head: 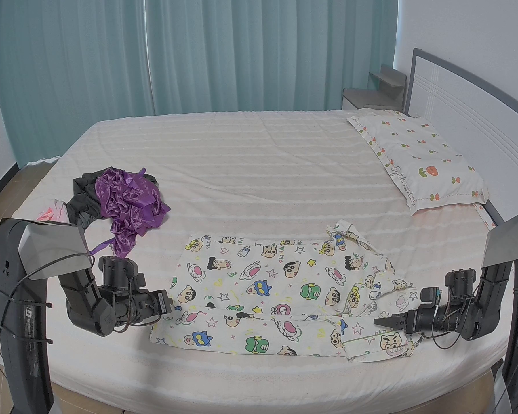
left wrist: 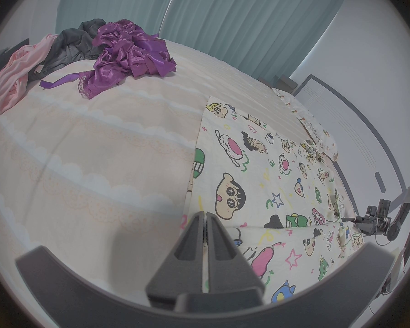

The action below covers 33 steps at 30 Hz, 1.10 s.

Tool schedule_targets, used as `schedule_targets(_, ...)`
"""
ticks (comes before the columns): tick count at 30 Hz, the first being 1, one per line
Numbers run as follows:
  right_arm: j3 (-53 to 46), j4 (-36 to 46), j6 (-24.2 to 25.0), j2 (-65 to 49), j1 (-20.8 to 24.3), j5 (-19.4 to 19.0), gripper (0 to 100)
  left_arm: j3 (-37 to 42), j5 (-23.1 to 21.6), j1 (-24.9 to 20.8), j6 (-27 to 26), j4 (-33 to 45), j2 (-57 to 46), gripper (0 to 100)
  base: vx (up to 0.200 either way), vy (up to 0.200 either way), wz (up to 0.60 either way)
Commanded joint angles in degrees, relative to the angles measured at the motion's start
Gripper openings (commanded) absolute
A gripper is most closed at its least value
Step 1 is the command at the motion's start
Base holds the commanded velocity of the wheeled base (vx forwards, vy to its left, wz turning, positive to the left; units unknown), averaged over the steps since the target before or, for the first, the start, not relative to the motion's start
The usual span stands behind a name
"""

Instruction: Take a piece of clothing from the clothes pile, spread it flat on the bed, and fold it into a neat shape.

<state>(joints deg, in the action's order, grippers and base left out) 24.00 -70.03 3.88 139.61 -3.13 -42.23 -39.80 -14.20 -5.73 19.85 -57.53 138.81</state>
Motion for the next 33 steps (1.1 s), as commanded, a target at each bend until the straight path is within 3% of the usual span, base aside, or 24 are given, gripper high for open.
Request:
schedule_targets(1,-0.2,0.0,0.0,0.2,0.2,0.0,0,-0.1,0.0,0.0,0.0,0.0,0.1,0,0.000,0.000,0.00)
schedule_targets(10,-0.4,-0.3,0.1,0.0,-1.3,-5.8,0,0.0,0.1,0.0,-0.1,0.0,0.1,0,0.000,0.000,0.00)
schedule_targets(33,2.1,-1.1,0.5,-1.8,-2.6,-4.0,0,-0.5,1.5,-0.2,-0.7,0.0,0.5,0,0.000,0.000,0.00)
